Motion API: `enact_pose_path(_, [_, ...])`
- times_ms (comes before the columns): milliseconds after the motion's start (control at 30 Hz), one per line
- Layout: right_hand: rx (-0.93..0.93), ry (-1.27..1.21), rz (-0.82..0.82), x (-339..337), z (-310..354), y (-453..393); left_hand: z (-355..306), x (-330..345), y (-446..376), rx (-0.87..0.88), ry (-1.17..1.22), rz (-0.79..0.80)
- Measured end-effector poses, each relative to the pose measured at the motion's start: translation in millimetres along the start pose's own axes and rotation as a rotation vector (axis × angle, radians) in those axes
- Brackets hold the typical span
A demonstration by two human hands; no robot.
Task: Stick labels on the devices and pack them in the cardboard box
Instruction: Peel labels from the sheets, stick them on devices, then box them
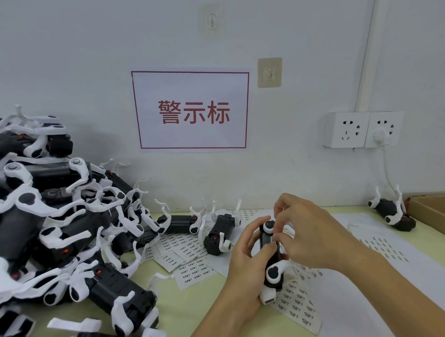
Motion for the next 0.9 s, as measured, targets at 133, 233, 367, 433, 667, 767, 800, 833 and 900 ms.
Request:
enact_pose_path(133, [0.011,0.001,-0.005,0,0,0,2,-1,-1,-0.004,-0.006,-0.010])
enact_pose_path(233, [0.019,0.002,-0.012,0,0,0,2,-1,-1,0.007,-0.016,-0.011])
enact_pose_path(367, [0.032,0.011,-0.022,-1,1,0,3,-2,-1,0.012,-0.029,-0.016])
enact_pose_path(433, [0.036,0.015,-0.025,-2,2,0,2,-3,-2,0.017,-0.037,-0.019])
enact_pose_path(667, [0.037,0.123,-0.052,-3,9,1,3,-5,-2,0.024,-0.063,-0.032])
enact_pose_path(767, [0.050,0.148,-0.056,-4,12,2,4,-5,-2,0.025,-0.071,-0.030])
enact_pose_path(800, [0.058,0.152,-0.058,-5,12,2,5,-5,-3,0.025,-0.073,-0.029])
enact_pose_path(833, [0.065,0.158,-0.062,-5,12,2,5,-5,-3,0.025,-0.075,-0.029])
enact_pose_path(900, [0.079,0.179,-0.075,-6,13,3,7,-6,-4,0.023,-0.076,-0.027])
Point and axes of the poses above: each hand's wrist, its own y-axis away from the middle knuckle, its own x-axis out of the palm, z = x × y, the point moved 10 cm from there along -y, towards the middle knuckle, and after that the axes turned 13 degrees about -y, right-handed, at the moved point
